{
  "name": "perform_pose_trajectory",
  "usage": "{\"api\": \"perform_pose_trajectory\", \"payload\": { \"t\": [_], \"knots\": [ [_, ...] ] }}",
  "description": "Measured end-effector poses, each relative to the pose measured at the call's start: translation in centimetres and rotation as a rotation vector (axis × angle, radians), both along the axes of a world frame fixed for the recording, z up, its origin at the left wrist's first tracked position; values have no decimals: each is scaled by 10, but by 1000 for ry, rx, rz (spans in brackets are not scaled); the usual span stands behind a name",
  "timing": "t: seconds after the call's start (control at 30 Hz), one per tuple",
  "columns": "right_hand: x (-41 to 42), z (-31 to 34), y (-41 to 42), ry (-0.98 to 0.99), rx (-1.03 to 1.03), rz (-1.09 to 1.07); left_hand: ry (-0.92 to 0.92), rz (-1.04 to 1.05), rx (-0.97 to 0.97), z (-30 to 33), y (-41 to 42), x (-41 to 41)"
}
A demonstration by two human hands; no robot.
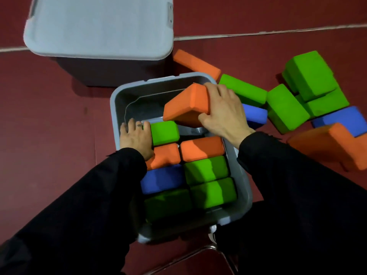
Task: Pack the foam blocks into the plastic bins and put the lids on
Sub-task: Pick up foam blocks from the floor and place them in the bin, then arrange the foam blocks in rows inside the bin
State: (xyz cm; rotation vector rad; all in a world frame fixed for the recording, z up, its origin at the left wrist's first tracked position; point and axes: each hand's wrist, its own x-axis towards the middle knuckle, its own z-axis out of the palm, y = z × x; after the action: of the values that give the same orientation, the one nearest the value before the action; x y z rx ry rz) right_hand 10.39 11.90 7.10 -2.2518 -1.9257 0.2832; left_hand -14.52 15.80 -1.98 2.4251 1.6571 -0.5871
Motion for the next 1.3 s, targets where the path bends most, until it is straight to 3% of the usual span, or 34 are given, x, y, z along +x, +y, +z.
{"api": "perform_pose_trajectory", "payload": {
  "t": [0.2, 0.37, 0.53, 0.6, 0.67, 0.77, 0.93, 1.03, 1.13, 1.2, 1.3],
  "knots": [
    [8, -18, 14, -130, 23, 128, 163, 13, 13, -10, 17, 2],
    [-3, -48, 14, -256, -155, 346, 204, -115, -105, -8, 28, -7],
    [-7, -94, 8, -106, -445, 330, 29, -251, -248, -13, 39, -11],
    [-14, -110, 0, -27, -497, 302, -71, -195, -357, -14, 41, -10],
    [-25, -124, -8, -57, -418, 256, -121, -150, -403, -14, 35, -5],
    [-35, -135, -18, -131, -255, 216, -65, -176, -228, -22, 9, 5],
    [-39, -139, -12, -47, -270, 207, -54, -132, -153, -37, 3, 3],
    [-27, -116, 4, 136, -272, 212, -207, -106, -139, -32, 7, 8],
    [8, -80, 23, 214, -25, 164, -360, -181, -46, -18, 14, 33],
    [39, -65, 34, 225, 159, 21, -467, -246, 6, -4, 18, 62],
    [101, -73, 50, 214, 213, -265, -597, -307, 5, 12, 19, 107]
  ]
}}
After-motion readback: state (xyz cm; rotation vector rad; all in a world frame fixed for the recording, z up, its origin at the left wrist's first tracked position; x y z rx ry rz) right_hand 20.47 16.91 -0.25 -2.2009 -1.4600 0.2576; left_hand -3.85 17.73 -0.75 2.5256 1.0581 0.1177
